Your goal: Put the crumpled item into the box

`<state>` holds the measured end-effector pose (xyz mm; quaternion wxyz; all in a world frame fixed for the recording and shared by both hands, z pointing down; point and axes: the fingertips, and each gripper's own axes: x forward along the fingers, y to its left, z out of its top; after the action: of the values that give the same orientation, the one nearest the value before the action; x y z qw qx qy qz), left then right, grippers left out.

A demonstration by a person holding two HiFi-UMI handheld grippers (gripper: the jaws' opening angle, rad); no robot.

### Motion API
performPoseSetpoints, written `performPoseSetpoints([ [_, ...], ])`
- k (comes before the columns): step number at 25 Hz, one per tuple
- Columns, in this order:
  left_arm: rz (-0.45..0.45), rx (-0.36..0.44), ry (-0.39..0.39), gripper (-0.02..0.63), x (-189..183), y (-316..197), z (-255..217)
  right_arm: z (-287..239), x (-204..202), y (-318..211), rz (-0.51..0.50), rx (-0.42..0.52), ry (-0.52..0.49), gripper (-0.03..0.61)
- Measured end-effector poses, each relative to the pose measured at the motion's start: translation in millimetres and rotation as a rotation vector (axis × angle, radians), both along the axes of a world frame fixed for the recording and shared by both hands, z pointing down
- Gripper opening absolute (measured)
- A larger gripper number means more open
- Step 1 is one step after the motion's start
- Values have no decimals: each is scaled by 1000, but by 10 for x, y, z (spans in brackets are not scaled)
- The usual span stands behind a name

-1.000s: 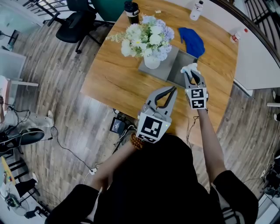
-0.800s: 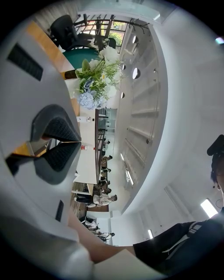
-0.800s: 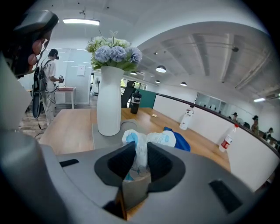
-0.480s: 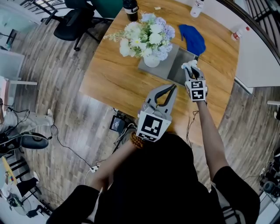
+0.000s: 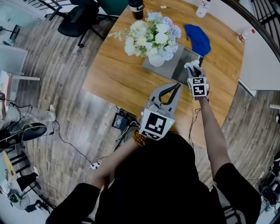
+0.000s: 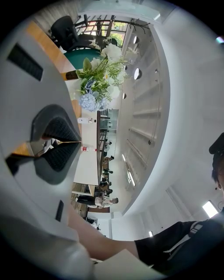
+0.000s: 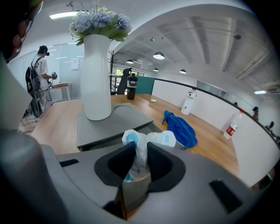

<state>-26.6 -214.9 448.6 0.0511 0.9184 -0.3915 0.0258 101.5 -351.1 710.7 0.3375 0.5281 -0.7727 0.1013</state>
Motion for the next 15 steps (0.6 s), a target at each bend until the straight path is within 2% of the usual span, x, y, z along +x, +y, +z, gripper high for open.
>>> performPoseSetpoints([
  [11, 10, -2, -16, 23, 41, -24, 26, 219, 43, -61, 19, -66, 3, 97],
  [15, 21, -1, -19, 23, 79, -27, 12, 297, 85, -55, 64, -108, -32, 100],
])
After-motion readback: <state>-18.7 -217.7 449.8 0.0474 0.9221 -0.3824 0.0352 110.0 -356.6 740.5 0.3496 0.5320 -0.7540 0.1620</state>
